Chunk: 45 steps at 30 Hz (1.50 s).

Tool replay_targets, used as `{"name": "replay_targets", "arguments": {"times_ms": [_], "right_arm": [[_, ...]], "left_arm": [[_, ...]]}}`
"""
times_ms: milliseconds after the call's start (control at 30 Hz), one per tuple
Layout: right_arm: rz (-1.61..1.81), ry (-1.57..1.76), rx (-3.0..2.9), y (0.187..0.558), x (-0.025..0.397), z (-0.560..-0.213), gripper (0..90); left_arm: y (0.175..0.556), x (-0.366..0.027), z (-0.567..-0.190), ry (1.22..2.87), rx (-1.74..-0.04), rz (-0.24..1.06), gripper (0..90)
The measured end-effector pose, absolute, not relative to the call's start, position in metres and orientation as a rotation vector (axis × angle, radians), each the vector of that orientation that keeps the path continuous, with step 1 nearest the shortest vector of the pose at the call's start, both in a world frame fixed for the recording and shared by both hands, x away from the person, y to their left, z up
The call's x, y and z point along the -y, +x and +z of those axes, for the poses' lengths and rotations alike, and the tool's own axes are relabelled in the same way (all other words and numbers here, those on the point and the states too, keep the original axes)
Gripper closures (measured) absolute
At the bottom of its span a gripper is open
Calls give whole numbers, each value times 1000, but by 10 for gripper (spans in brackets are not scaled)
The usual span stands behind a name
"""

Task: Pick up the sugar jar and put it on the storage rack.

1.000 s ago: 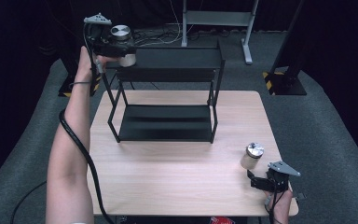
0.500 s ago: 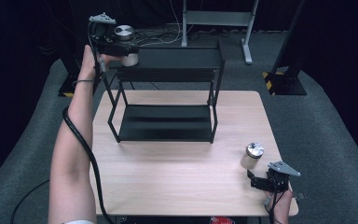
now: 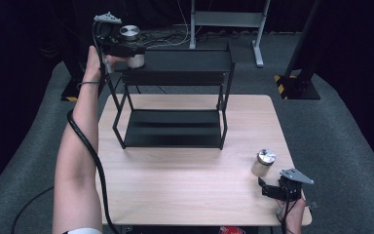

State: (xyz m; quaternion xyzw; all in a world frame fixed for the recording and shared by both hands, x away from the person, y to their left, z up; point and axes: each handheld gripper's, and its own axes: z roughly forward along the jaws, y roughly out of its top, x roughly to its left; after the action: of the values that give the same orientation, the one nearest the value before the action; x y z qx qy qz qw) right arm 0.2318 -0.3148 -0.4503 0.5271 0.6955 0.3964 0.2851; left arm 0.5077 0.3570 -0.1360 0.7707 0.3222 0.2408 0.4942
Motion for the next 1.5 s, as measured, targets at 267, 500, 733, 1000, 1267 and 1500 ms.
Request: {"name": "replay_targets", "arguments": {"times_ms": [267,500,733,1000,1267,1500], "right_arm": [[1064,1409,-1857,231,315,-451,0],[1066,1409,-1855,231,315,-451,0],[1067,1408,-1854,231,315,-451,0],[1065,1407,-1854,231,315,-451,0],[1066,1406,-1855,231,315,-451,0],[1066,1407,-1854,231,315,-451,0]], "left_arm": [[513,-353,-139,1877,-791,574,305],[517,-353,-143,1871,-803,554,305],[519,-358,-147,1850,-803,531,305],[522,-359,-143,1873,-795,517,304],[522,-358,-140,1882,-801,517,303],[522,-357,-139,1889,-807,521,303]]}}
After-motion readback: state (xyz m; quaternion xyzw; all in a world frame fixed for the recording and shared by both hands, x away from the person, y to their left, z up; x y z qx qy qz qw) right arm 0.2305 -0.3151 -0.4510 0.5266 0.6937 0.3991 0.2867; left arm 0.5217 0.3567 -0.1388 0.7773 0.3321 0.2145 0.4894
